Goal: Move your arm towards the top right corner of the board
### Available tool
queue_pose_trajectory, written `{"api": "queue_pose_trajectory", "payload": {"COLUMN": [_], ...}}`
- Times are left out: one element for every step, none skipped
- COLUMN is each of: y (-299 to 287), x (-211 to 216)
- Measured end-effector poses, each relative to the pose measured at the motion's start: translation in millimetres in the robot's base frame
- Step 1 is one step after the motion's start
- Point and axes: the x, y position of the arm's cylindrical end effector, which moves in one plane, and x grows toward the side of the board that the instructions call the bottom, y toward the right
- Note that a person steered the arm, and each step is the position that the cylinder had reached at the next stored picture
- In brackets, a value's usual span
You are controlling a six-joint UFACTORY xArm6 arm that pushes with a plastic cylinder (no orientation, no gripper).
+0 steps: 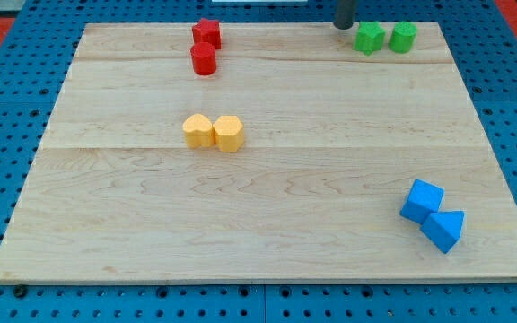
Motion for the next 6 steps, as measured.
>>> {"api": "queue_pose_trajectory", "payload": {"y": [37,44,100,136,127,82], "x": [6,-1,-1,0,19,32]}}
